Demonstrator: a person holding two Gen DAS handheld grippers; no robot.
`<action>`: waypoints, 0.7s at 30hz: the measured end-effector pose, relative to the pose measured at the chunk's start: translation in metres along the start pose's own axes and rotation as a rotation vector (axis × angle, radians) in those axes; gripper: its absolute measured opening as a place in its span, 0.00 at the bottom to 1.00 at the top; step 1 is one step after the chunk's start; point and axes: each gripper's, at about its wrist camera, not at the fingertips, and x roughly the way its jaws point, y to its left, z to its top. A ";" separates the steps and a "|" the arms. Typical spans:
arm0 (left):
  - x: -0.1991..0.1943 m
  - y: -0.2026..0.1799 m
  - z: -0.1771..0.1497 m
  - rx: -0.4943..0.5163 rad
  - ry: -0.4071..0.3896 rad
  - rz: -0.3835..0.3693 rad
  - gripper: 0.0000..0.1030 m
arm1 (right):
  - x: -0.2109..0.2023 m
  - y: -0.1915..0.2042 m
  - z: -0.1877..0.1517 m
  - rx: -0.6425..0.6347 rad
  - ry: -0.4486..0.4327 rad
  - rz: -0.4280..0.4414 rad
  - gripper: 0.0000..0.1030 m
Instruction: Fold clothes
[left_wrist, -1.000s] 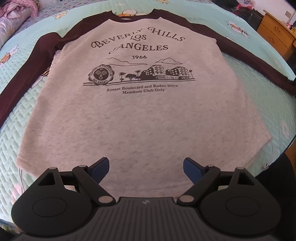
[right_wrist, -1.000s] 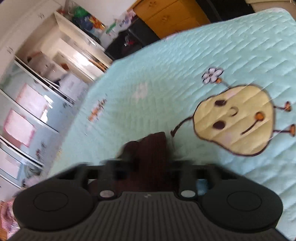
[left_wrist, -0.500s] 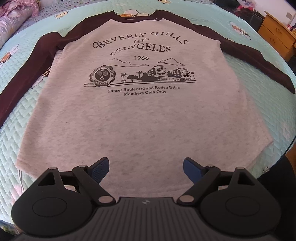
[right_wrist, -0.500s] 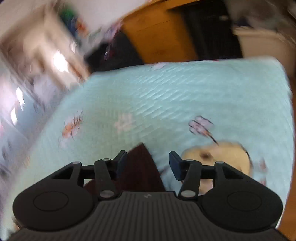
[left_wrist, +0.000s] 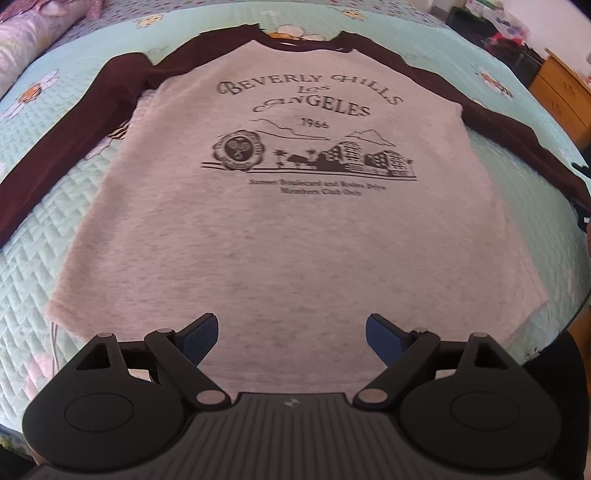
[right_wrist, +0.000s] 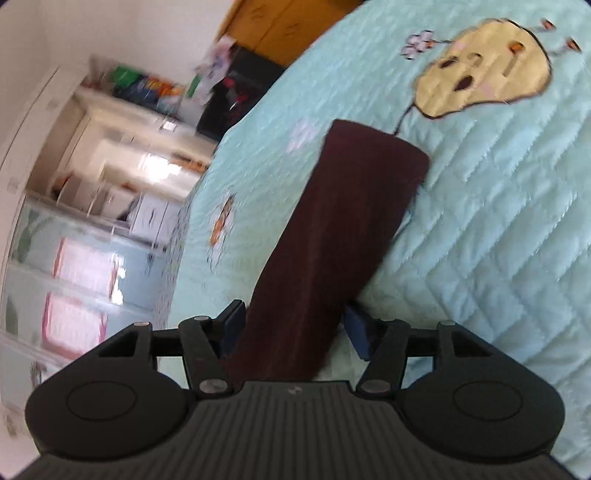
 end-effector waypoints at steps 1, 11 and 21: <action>0.001 0.001 0.000 -0.002 0.001 0.000 0.87 | 0.000 -0.004 0.003 0.023 -0.011 0.011 0.55; 0.012 0.000 -0.003 0.006 0.024 -0.020 0.87 | 0.005 -0.030 0.023 0.126 -0.050 0.070 0.38; 0.014 0.000 -0.004 0.001 0.025 -0.016 0.87 | -0.017 0.010 0.052 -0.165 -0.153 0.052 0.07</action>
